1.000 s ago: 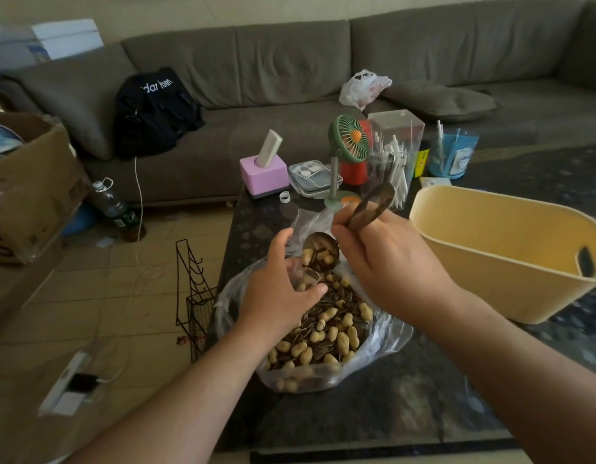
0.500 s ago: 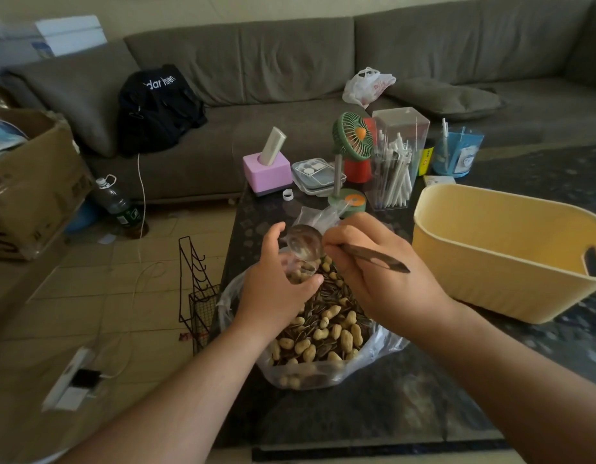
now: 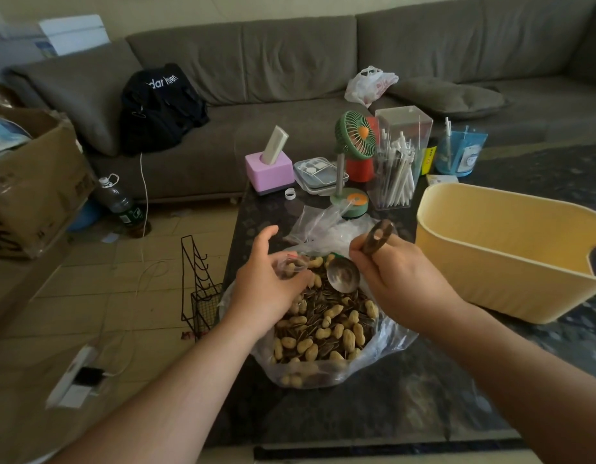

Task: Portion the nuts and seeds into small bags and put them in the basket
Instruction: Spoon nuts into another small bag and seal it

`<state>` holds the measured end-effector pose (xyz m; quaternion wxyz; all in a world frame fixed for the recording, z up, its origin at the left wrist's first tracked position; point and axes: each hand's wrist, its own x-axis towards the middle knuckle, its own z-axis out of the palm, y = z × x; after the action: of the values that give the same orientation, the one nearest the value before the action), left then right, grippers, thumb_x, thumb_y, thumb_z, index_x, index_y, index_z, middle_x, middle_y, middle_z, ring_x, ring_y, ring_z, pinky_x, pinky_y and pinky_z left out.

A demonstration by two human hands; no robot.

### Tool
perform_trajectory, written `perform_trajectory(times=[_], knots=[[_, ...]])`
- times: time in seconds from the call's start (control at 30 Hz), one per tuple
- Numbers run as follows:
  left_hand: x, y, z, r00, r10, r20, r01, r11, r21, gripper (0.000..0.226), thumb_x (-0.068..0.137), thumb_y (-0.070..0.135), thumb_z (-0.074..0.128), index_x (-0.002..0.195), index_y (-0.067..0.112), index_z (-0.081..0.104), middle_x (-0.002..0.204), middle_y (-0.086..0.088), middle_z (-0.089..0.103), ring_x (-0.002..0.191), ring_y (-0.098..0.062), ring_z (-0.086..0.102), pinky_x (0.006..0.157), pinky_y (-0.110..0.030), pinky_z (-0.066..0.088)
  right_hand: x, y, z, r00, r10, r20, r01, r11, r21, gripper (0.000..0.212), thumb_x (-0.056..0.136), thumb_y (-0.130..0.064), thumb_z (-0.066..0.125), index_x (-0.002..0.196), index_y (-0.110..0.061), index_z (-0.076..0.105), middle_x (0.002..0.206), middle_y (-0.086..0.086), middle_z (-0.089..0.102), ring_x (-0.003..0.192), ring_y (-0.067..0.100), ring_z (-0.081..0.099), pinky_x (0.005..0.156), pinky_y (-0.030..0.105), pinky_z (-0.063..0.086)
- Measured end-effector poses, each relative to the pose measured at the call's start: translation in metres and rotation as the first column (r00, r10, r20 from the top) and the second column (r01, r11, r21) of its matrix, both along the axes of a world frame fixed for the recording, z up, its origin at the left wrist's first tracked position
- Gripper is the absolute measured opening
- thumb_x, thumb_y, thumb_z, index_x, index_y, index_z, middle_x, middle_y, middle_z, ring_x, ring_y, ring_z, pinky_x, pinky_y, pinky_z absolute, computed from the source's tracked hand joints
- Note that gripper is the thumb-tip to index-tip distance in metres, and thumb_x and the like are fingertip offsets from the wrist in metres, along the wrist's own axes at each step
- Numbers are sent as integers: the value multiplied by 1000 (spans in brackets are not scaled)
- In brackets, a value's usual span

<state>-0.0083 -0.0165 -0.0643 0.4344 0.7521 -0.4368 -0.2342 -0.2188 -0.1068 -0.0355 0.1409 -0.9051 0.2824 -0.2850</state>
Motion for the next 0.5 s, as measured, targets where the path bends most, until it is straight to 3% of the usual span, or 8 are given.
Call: perform_trajectory(times=[0.2,0.33,0.43,0.5], knots=[[-2,-1,-1,1000,0,16,0,1000,12,99,81,42,91,153,55,24,132,16,72,118,-4,69,110,-45,54,10,9,1,997,63,-51,-57,992,112,17,108,-33,44,93,-30,51,87,-13,53,77,6,53,71,27,43],[-1,0,0,1000,-2,19,2,1000,13,100,82,41,90,157,49,24,130,17,72,116,-2,69,110,-41,54,10,2,1,994,-111,4,102,934,342,27,110,-31,43,91,-21,58,84,-3,67,76,10,68,77,42,58],[-1,1,1,999,-12,32,11,1000,19,100,84,40,90,158,49,24,130,19,71,116,-3,69,109,-39,54,9,1,4,967,-244,75,161,812,562,24,111,-31,44,99,-18,61,86,2,74,72,6,75,79,43,63],[-1,0,1,999,-17,36,16,1000,23,99,84,40,89,158,49,24,129,20,71,115,-3,69,108,-36,53,8,0,7,954,-287,83,186,786,589,23,111,-31,45,100,-18,61,86,4,76,70,5,75,77,41,64]])
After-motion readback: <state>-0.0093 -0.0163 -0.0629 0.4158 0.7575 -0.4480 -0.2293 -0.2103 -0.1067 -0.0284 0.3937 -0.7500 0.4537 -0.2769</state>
